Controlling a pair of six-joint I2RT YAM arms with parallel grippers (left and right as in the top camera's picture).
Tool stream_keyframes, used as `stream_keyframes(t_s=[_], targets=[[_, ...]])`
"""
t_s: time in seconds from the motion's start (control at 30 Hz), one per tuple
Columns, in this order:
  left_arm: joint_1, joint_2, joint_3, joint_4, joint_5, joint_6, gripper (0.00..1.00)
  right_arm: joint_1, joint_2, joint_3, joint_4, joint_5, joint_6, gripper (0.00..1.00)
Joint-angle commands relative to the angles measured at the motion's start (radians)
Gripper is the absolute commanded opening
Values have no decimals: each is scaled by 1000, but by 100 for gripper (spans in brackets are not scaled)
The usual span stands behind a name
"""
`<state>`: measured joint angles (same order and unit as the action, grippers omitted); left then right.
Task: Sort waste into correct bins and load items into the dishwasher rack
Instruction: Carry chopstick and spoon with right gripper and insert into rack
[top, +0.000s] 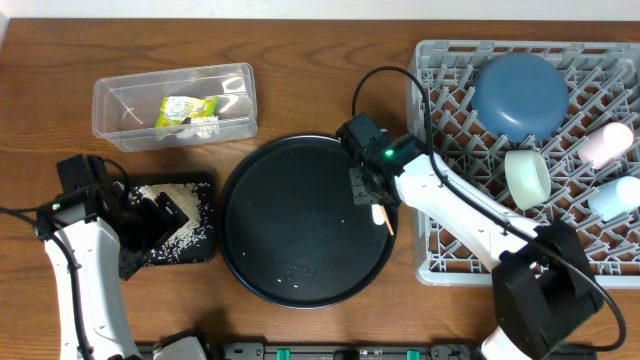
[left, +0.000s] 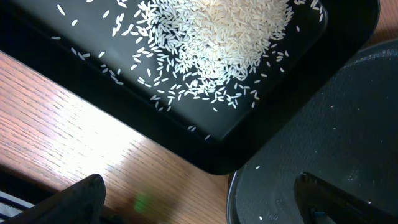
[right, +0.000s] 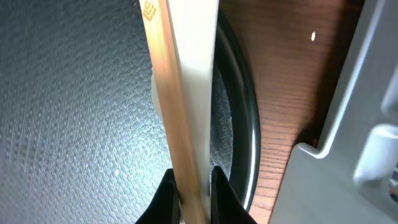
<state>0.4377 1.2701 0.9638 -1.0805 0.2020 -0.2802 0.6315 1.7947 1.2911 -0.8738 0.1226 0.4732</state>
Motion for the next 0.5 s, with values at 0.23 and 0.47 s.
stream_keyframes(t_s=[0.23,0.47], targets=[[3,4,5,-4,-12,17,98,15,-58,-2,-21,0,-60,1],[3,4,5,-3,-12,16,98,-5,-217,-2,-24,28,-60,1]])
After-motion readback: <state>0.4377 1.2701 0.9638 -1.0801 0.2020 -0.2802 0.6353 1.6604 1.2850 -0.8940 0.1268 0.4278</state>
